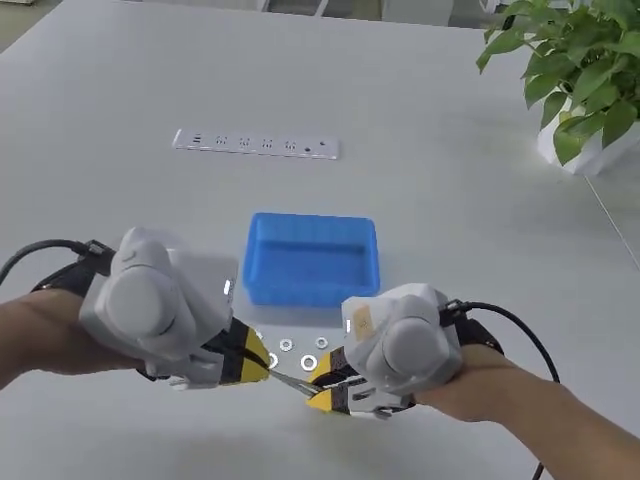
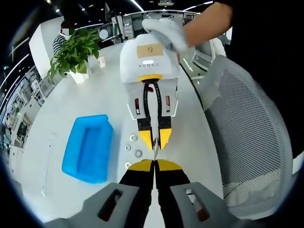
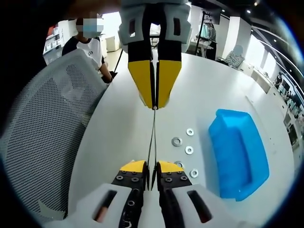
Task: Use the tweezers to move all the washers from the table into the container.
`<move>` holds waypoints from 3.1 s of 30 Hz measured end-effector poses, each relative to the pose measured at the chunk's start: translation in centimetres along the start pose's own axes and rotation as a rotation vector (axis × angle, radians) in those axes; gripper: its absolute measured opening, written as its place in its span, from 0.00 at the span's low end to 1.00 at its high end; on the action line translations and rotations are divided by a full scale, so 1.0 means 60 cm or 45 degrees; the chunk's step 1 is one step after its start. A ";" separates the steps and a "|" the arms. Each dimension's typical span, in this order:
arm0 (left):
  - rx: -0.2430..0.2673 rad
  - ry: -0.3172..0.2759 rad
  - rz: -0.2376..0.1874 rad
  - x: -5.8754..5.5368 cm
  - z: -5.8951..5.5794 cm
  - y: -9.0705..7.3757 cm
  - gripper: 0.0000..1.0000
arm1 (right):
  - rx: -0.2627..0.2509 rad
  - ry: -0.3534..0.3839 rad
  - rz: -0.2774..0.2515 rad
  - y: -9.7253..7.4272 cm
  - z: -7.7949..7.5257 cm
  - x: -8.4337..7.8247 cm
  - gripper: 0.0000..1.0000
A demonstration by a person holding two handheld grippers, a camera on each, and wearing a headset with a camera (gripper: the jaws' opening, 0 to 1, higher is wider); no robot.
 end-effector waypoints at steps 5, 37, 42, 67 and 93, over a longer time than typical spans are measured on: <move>0.008 0.027 -0.034 0.025 0.003 -0.010 0.05 | -0.017 0.010 -0.034 -0.004 -0.003 0.010 0.10; -0.064 0.078 -0.148 0.062 0.004 0.020 0.06 | -0.038 0.034 -0.093 -0.005 0.003 0.013 0.09; -0.058 0.082 -0.146 0.056 0.003 0.024 0.06 | -0.035 0.027 -0.090 -0.004 0.004 0.014 0.09; -0.048 0.074 -0.154 0.049 0.011 0.022 0.05 | -0.056 0.017 -0.058 -0.010 0.001 0.010 0.23; -0.028 0.063 -0.152 0.047 0.043 0.014 0.05 | -0.298 0.304 -0.108 -0.089 -0.017 -0.058 0.53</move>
Point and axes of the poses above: the centre of the closed fingertips' face, and the gripper's own axes: y roughly forward along the fingers, z roughly to its left, x roughly out of its top, the point moved 7 cm from there along -y, roughly backward along the fingers, and after that the axes turned 1 degree about -z, right-handed, at the moved point
